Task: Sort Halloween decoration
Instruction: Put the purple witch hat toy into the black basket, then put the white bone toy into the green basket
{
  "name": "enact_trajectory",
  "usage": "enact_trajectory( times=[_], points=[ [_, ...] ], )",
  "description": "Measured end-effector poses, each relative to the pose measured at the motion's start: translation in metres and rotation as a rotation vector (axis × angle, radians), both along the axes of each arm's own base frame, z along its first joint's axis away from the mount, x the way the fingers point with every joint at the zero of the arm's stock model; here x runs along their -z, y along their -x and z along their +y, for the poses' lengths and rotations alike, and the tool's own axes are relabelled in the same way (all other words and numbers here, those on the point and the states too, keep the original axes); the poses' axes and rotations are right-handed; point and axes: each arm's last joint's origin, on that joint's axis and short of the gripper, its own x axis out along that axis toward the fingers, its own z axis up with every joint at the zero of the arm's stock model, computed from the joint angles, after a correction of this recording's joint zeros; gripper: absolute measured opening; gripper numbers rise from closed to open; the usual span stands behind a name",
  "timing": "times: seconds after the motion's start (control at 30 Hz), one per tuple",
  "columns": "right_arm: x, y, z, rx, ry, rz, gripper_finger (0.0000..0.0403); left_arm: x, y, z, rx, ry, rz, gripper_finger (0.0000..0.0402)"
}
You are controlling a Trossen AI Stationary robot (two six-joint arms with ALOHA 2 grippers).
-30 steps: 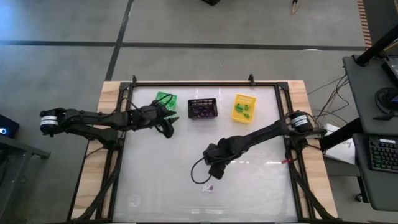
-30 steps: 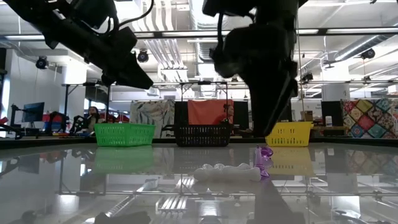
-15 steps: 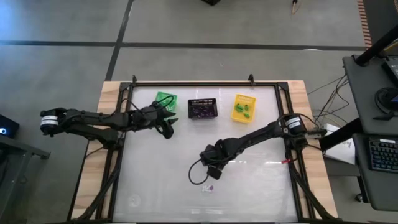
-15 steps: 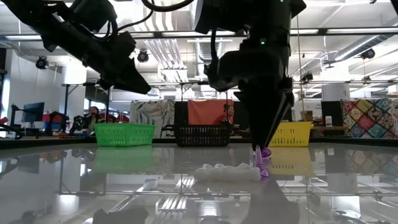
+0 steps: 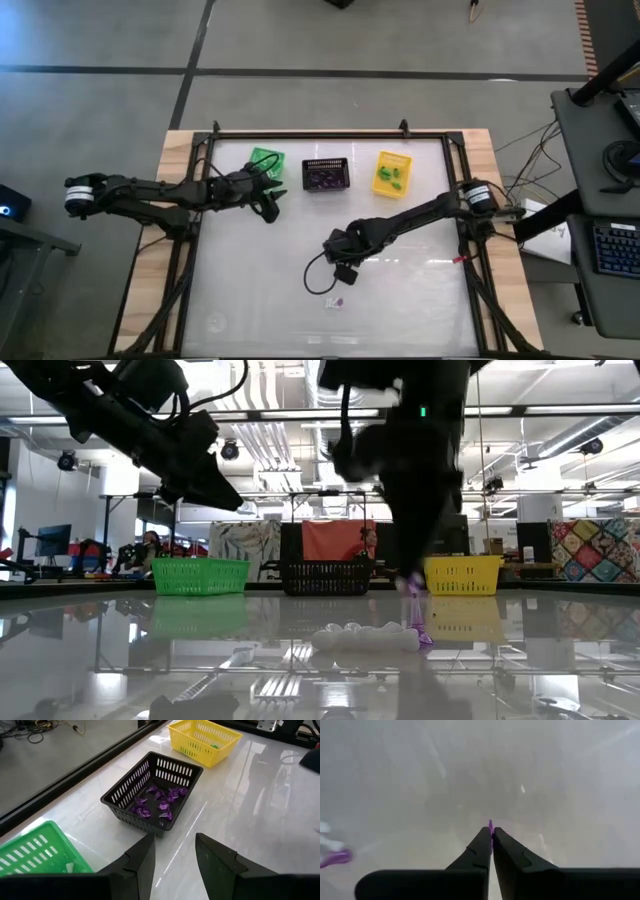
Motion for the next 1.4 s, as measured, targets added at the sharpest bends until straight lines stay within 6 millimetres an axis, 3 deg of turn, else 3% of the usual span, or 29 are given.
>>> enact_trajectory(
  times=[0.3,0.43,0.57,0.67,0.8,0.97,1.13,1.4],
  points=[
    [-0.065,0.005,-0.026,-0.016,0.172,-0.276,0.0009,-0.004,-0.003,-0.007,0.022,0.014,-0.057,0.0123],
    [-0.087,0.001,-0.055,-0.006,0.276,-0.396,0.0008,-0.008,-0.007,-0.014,0.058,0.009,-0.107,0.0123],
    [-0.095,-0.005,-0.098,0.04,0.346,-0.451,0.0008,-0.011,-0.008,-0.022,0.093,0.014,-0.135,0.0123],
    [-0.09,-0.009,-0.132,0.1,0.382,-0.456,0.0008,-0.011,-0.008,-0.027,0.112,0.026,-0.144,0.0123],
    [-0.068,-0.013,-0.173,0.169,0.365,-0.407,0.0008,-0.012,-0.008,-0.033,0.135,0.031,-0.148,0.0123],
    [-0.038,-0.016,-0.206,0.217,0.344,-0.346,0.0009,-0.013,-0.008,-0.039,0.162,0.037,-0.151,0.0123],
    [-0.023,-0.018,-0.215,0.232,0.332,-0.311,0.0031,-0.012,-0.008,-0.046,0.193,0.04,-0.149,0.0123],
    [-0.03,-0.017,-0.214,0.232,0.335,-0.331,0.0111,-0.012,-0.008,-0.055,0.234,0.043,-0.152,0.0123]
  ],
)
